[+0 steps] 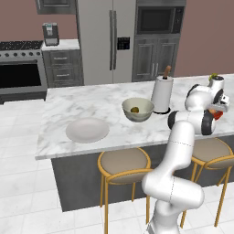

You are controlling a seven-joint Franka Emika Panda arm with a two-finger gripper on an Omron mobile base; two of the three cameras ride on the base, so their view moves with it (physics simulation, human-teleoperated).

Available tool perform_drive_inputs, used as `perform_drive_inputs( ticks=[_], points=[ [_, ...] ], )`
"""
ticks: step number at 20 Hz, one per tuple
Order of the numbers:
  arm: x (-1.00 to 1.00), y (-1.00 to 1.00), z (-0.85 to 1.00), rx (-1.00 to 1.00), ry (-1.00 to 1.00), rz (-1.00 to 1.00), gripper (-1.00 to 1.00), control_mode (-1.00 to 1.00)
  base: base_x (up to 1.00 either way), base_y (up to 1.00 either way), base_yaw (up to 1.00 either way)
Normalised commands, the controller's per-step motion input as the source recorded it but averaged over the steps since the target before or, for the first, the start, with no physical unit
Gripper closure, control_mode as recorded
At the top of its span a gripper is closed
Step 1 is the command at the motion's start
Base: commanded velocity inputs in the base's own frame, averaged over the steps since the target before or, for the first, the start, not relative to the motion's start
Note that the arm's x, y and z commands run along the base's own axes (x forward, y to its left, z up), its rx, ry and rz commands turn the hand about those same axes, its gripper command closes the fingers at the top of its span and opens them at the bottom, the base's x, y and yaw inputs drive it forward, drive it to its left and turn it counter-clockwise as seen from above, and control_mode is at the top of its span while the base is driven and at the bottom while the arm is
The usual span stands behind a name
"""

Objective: Take the fruits from the plate on the dining counter and place two fruits in each bowl.

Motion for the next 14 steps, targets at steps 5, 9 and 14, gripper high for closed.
perform_drive_inputs(
  ticks=[5,9,14],
  points=[
    [0.00,0.00,-0.21,0.00,0.10,0.00,-1.00,-1.00,0.00,0.00,0.00],
    [0.00,-0.03,-0.12,0.00,0.06,0.00,-1.00,-1.00,0.00,0.00,0.00],
    [0.00,-0.06,-0.05,0.00,0.03,0.00,-1.00,-1.00,0.00,0.00,0.00]
  ],
)
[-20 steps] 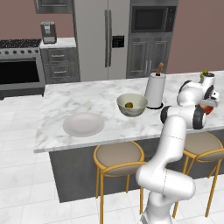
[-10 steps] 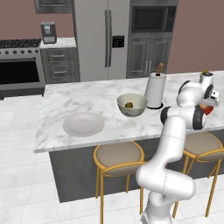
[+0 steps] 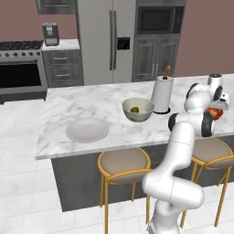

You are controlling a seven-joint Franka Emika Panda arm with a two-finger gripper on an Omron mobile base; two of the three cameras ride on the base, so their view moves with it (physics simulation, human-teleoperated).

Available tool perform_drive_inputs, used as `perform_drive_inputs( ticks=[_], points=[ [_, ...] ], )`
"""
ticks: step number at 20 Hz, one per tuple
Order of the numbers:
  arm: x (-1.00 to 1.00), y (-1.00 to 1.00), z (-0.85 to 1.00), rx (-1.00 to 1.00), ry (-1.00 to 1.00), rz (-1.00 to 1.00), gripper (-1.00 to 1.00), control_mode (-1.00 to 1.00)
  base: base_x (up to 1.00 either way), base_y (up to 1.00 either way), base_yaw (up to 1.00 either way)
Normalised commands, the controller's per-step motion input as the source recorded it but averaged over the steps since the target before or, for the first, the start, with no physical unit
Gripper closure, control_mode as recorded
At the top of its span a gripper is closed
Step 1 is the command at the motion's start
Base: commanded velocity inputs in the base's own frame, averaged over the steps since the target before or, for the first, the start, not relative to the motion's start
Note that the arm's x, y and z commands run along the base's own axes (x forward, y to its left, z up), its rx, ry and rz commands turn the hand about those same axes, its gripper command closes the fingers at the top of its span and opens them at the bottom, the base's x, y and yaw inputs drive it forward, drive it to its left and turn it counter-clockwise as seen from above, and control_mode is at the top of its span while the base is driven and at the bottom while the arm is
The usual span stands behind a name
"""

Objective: Take the fruits from the plate on the dining counter and place two fruits in each bowl.

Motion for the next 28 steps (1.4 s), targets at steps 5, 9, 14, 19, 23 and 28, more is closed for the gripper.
perform_drive_inputs(
  ticks=[5,9,14,19,23,28],
  points=[
    [-0.06,-0.07,0.09,0.00,0.00,0.00,-1.00,-1.00,0.00,0.00,0.00],
    [-0.05,0.01,0.50,0.01,-0.01,0.00,-1.00,-1.00,0.00,0.00,0.00],
    [-0.39,0.25,0.18,0.00,-0.02,0.00,-1.00,-1.00,0.00,0.00,0.00],
    [-0.66,0.58,-0.09,0.00,0.00,0.00,-1.00,-1.00,0.00,0.00,0.00],
    [-0.73,0.72,-0.20,0.00,0.00,0.00,-1.00,-1.00,0.00,0.00,0.00],
    [-0.76,0.77,-0.20,-0.03,-0.01,0.00,-1.00,-1.00,0.00,0.00,0.00]
  ],
)
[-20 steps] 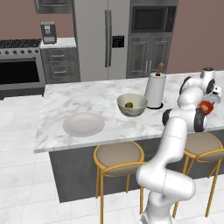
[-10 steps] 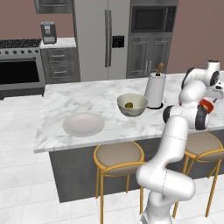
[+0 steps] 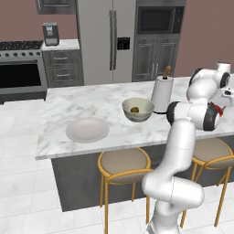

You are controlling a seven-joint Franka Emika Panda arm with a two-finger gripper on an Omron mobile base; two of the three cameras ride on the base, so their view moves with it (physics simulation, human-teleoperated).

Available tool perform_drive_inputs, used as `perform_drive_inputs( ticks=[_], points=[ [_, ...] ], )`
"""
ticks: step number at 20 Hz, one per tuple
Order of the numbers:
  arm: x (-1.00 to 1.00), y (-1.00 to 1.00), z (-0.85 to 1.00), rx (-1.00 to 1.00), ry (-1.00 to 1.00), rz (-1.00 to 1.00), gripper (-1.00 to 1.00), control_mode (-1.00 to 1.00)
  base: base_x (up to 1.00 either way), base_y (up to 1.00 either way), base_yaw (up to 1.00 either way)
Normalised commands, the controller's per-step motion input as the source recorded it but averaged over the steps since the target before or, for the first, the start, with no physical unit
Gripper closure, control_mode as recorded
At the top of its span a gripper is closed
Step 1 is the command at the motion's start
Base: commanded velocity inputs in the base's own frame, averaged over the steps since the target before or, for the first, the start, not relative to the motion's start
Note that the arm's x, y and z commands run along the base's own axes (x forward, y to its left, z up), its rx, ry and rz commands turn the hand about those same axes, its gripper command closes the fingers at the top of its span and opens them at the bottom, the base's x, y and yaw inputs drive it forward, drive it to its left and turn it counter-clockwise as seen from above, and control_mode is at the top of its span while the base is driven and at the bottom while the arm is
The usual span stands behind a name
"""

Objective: Take the fruits from the plate on the dining counter and place two fruits in each bowl.

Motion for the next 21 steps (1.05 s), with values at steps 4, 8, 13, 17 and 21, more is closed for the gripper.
perform_drive_inputs(
  ticks=[4,8,13,17,21],
  points=[
    [-0.70,0.73,-0.02,-0.04,0.00,0.00,-1.00,-1.00,0.00,0.00,0.00],
    [-0.71,0.70,0.00,-0.07,0.00,0.03,-1.00,-1.00,0.00,0.00,0.00],
    [-0.73,0.67,0.01,-0.12,0.00,0.15,-1.00,-1.00,0.00,0.00,0.00],
    [-0.68,0.68,0.03,-0.12,0.00,0.20,-1.00,-1.00,0.00,0.00,0.00],
    [-0.39,0.65,0.22,-0.01,0.10,0.15,-1.00,-1.00,0.00,0.00,0.00]
  ],
)
